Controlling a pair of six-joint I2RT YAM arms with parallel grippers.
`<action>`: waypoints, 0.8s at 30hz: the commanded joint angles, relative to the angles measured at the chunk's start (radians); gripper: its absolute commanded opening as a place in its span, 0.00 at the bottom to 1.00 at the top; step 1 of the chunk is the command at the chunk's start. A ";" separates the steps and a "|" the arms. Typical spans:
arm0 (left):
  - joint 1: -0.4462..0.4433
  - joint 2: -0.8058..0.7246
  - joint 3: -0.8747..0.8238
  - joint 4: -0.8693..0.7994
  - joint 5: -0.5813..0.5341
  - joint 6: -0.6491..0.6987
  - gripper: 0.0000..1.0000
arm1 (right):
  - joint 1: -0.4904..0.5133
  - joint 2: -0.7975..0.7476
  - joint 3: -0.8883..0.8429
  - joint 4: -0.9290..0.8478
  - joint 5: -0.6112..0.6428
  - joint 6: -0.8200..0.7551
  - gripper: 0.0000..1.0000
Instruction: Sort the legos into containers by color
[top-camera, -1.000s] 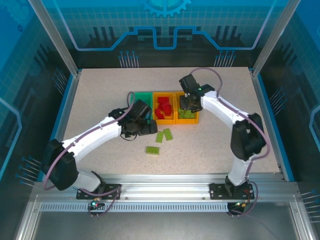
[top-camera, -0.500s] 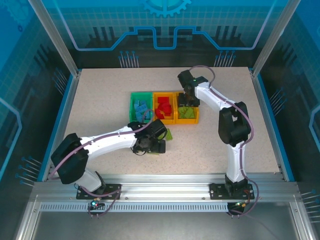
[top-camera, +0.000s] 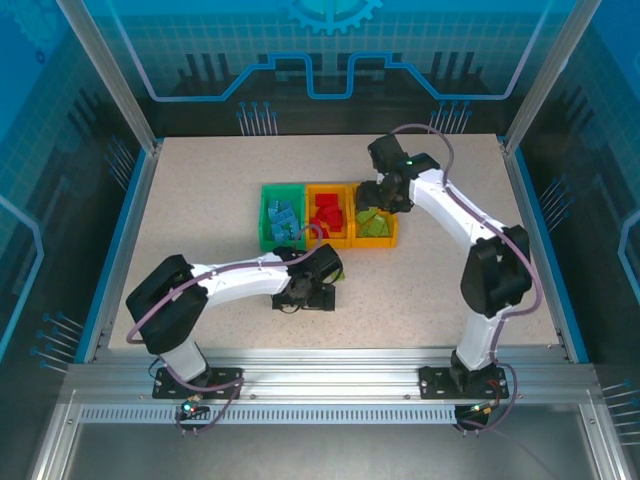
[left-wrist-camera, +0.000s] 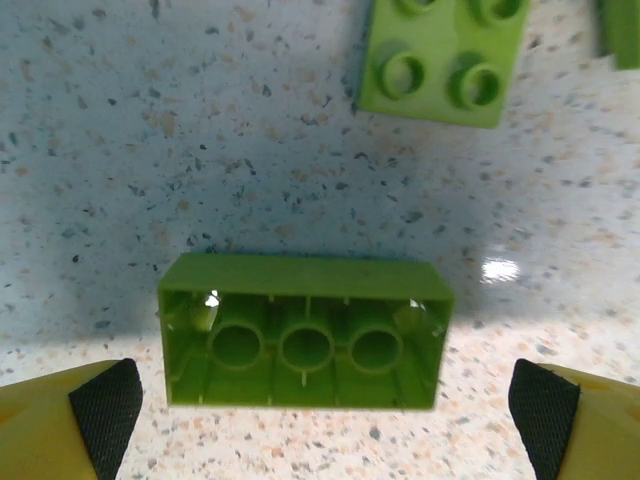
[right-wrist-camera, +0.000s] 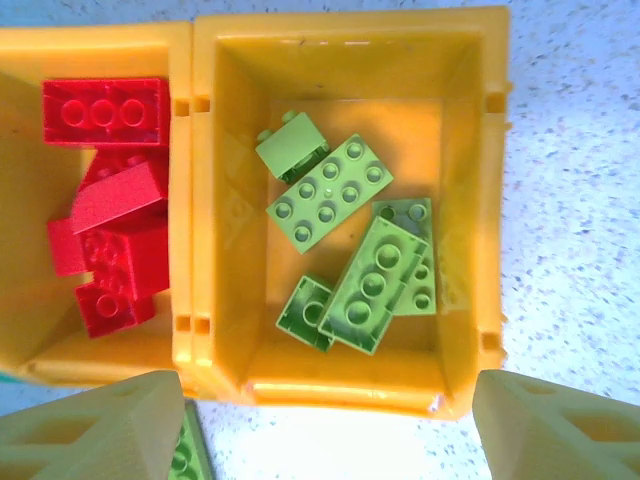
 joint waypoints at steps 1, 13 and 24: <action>0.007 0.038 0.009 -0.002 -0.027 0.026 0.97 | -0.013 -0.069 -0.050 -0.012 0.024 -0.005 0.79; 0.027 0.073 0.013 0.033 -0.024 0.043 0.64 | -0.105 -0.215 -0.192 0.001 0.038 -0.002 0.83; 0.028 -0.017 0.150 -0.080 -0.080 0.094 0.52 | -0.136 -0.337 -0.401 0.073 0.039 0.023 0.83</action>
